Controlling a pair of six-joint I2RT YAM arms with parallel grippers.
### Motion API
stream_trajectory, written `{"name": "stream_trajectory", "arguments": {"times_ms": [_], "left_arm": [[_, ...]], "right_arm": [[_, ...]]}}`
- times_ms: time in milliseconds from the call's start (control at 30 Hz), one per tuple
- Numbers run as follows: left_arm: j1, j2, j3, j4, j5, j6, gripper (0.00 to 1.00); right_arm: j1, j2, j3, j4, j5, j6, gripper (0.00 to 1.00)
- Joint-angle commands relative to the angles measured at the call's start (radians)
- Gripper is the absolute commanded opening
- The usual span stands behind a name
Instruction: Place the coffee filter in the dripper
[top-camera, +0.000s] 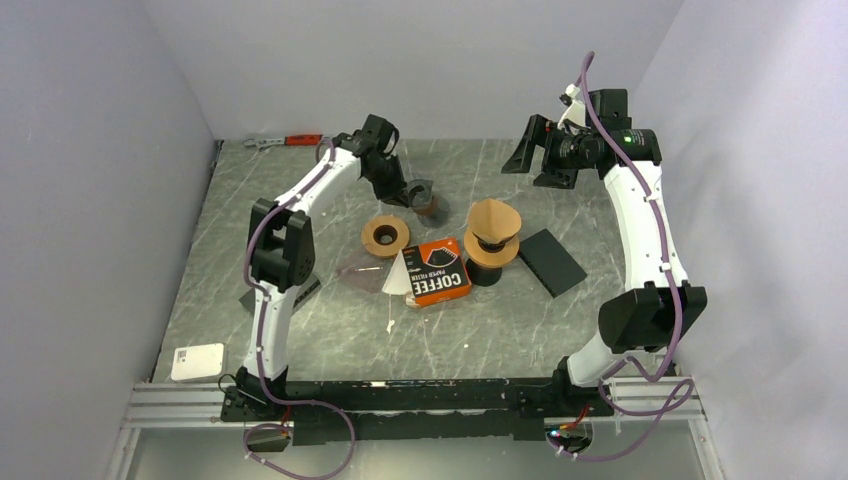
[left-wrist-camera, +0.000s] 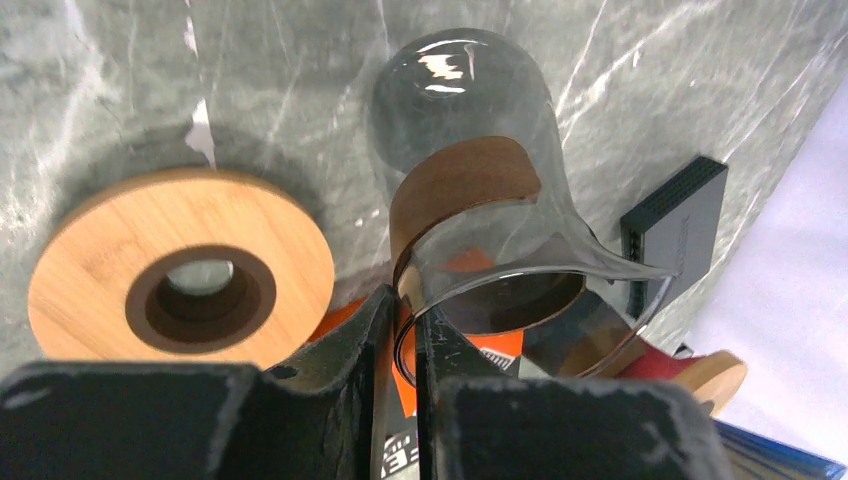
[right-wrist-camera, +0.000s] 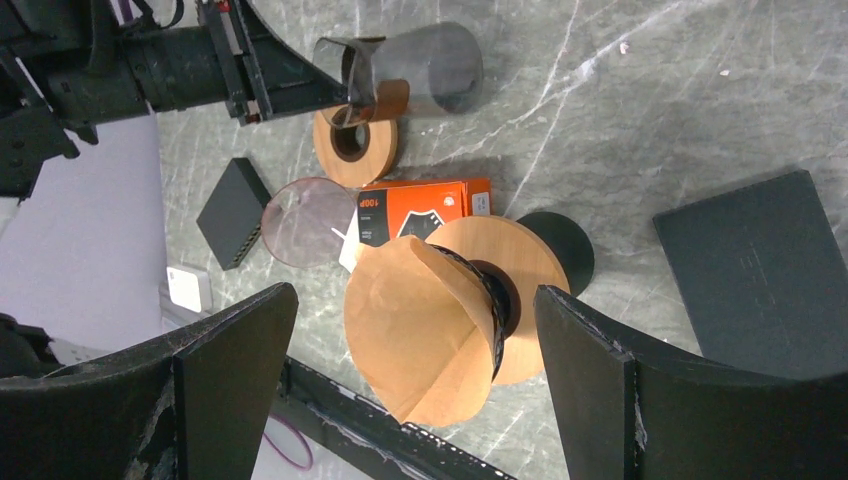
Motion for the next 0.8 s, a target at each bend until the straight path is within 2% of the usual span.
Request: {"name": "stream_trajectory", "arguments": {"times_ms": [0, 333, 533, 633, 767], "left_arm": [[-0.018, -0.119, -0.027, -0.07, 0.012, 0.027, 0.17], [-0.027, -0.202, -0.07, -0.186, -0.056, 0.049, 0.19], [-0.03, -0.21, -0.114, -0.194, -0.049, 0.07, 0.21], [-0.037, -0.19, -0.087, -0.21, -0.055, 0.085, 0.24], [-0.041, -0.168, -0.039, -0.212, -0.047, 0.091, 0.36]], "right_arm": [[-0.005, 0.002, 0.037, -0.001, 0.015, -0.016, 0.94], [-0.005, 0.011, 0.044, -0.001, 0.013, -0.018, 0.94], [-0.005, 0.008, 0.035, -0.002, 0.015, -0.018, 0.94], [-0.005, 0.003, 0.031, 0.0, 0.021, -0.016, 0.94], [-0.005, -0.002, 0.028, -0.001, 0.022, -0.013, 0.94]]}}
